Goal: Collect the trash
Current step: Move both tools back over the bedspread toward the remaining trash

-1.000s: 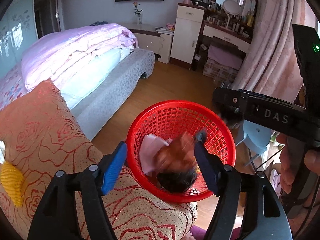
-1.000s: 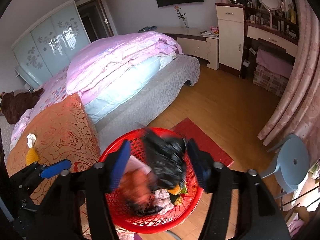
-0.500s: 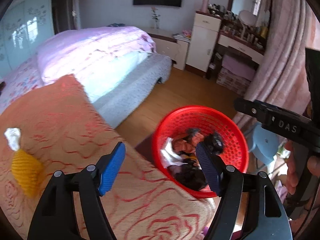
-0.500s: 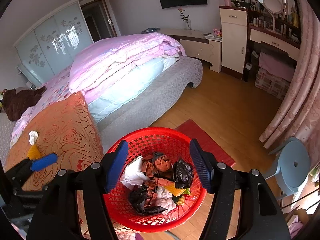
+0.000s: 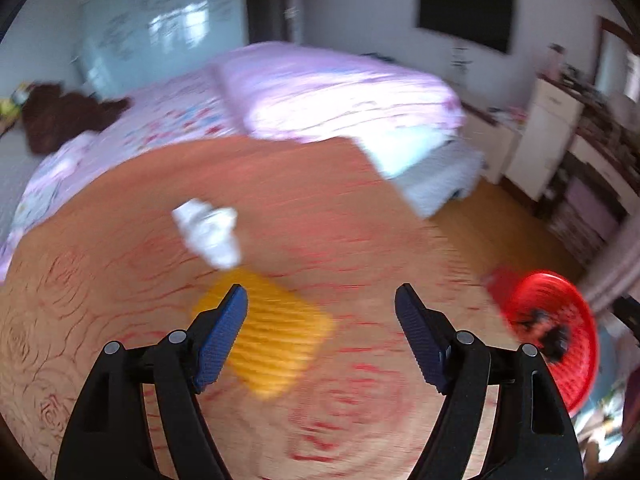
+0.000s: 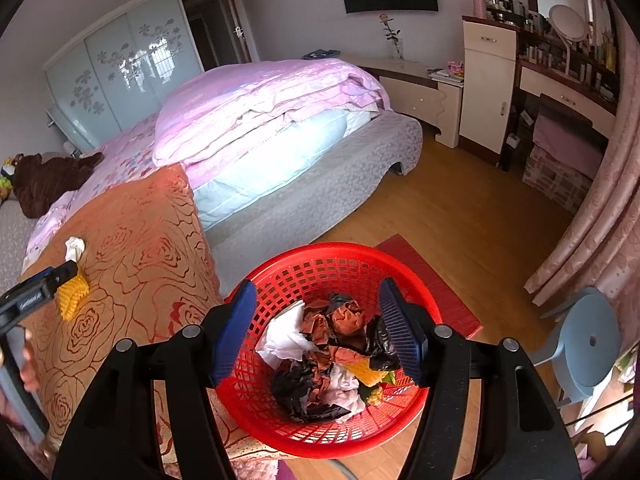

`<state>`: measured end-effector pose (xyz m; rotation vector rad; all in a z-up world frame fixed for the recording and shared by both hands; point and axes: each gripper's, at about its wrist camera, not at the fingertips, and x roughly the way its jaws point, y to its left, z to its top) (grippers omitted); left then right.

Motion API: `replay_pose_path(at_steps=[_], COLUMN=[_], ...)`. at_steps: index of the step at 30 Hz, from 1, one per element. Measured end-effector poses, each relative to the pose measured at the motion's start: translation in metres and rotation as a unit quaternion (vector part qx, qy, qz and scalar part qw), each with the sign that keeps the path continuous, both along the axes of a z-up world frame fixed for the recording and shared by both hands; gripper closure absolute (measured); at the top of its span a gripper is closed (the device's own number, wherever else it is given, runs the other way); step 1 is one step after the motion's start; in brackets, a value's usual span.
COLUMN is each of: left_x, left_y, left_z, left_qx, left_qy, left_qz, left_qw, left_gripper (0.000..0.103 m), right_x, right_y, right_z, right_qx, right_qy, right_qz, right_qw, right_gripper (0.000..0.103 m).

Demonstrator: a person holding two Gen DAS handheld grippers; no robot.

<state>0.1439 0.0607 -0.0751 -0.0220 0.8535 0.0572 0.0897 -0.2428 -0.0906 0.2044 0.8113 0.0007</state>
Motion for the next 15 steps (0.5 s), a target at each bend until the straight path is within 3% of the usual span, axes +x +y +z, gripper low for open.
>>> replay_pose_path(at_steps=[4, 8, 15], left_x=[0.013, 0.01, 0.001], left_y=[0.025, 0.019, 0.012], left_z=[-0.015, -0.016, -0.022], left_qx=[-0.022, -0.009, 0.015], left_qy=[0.028, 0.02, 0.003], left_qz=[0.039, 0.016, -0.008], left_qw=[0.9986, 0.9996, 0.9999], left_gripper=[0.03, 0.031, 0.063], right_x=[0.001, 0.002, 0.003], right_y=[0.002, 0.004, 0.009], right_z=[-0.002, -0.005, -0.008], right_qx=[-0.002, -0.004, -0.006], right_qy=[0.005, 0.01, 0.012], right_qz=[0.003, 0.003, 0.009], right_qw=[1.0, 1.0, 1.0], right_gripper=[0.041, 0.042, 0.042])
